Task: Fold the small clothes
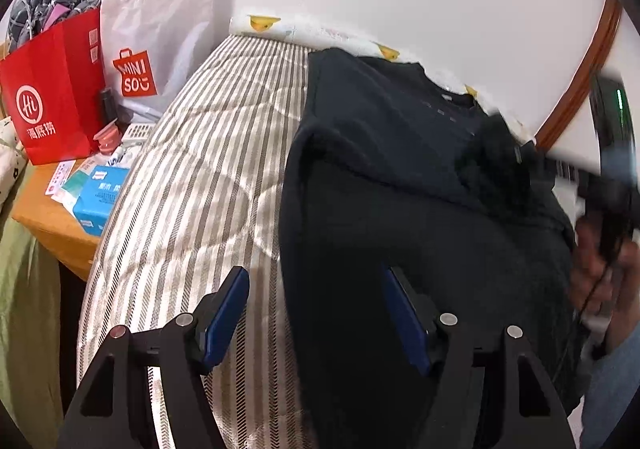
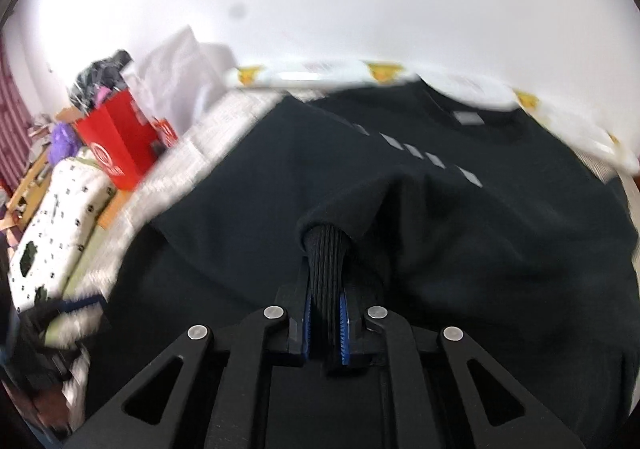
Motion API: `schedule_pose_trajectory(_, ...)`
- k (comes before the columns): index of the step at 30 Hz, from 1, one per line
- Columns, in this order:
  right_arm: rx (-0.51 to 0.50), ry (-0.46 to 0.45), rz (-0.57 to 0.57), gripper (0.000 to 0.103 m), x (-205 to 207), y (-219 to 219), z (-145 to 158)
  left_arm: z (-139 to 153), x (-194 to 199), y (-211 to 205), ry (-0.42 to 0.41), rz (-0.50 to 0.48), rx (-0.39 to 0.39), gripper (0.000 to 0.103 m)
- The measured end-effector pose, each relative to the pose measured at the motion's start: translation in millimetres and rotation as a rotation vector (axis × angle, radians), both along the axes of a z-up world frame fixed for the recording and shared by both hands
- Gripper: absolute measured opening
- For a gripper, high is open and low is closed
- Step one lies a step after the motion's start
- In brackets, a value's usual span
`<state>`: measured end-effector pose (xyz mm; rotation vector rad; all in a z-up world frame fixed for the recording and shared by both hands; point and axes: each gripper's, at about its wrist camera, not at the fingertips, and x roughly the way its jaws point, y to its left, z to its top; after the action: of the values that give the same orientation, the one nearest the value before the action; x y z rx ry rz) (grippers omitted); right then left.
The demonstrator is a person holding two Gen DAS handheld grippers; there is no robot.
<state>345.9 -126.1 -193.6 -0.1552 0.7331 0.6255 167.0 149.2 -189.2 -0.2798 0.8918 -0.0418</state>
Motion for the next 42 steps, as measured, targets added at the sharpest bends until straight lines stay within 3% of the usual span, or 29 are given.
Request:
schedule_pose_trajectory(4,0.038,0.037,0.017,0.011,26,51,6,-3,0,1,0.013,0.001,-0.004,0.067)
schedule_pose_trajectory(6,0.049,0.082,0.011,0.024,39,67,4,-2,0,2,0.015,0.002,-0.009,0.067)
schedule_pose_trajectory(8,0.111,0.111,0.047,0.045,46,71,7,-2,1,2,0.021,0.003,-0.012,0.067)
schedule_pose_trajectory(9,0.146,0.112,0.069,0.048,45,70,10,-1,1,1,0.025,0.003,-0.008,0.067)
schedule_pose_trajectory(13,0.113,-0.006,0.066,0.065,23,40,24,3,5,-4,0.015,-0.016,-0.005,0.067)
schedule_pose_trajectory(18,-0.021,-0.097,-0.071,0.065,13,-41,20,17,25,-19,-0.014,-0.041,-0.015,0.067)
schedule_pose_trajectory(21,-0.164,-0.143,-0.196,0.065,15,-97,5,27,43,-31,-0.04,-0.042,-0.016,0.067)
schedule_pose_trajectory(25,-0.242,-0.113,-0.253,0.065,27,-145,-20,34,74,-46,-0.05,-0.057,-0.08,0.065)
schedule_pose_trajectory(28,-0.259,-0.103,-0.264,0.065,35,-162,-35,37,91,-54,-0.048,-0.065,-0.109,0.062)
schedule_pose_trajectory(36,-0.281,-0.124,-0.188,0.065,36,-157,-49,28,117,-60,-0.023,-0.036,-0.163,0.053)
schedule_pose_trajectory(39,-0.276,-0.116,-0.155,0.053,35,-153,-55,17,129,-63,0.007,-0.022,-0.191,0.043)
schedule_pose_trajectory(40,-0.254,-0.11,-0.136,0.035,35,-152,-55,15,131,-63,0.014,-0.02,-0.195,0.036)
schedule_pose_trajectory(41,-0.255,-0.102,-0.138,0.003,36,-151,-55,13,134,-64,0.018,-0.019,-0.196,0.023)
schedule_pose_trajectory(42,-0.264,-0.103,-0.146,0.004,37,-149,-53,13,136,-65,0.02,-0.017,-0.185,0.013)
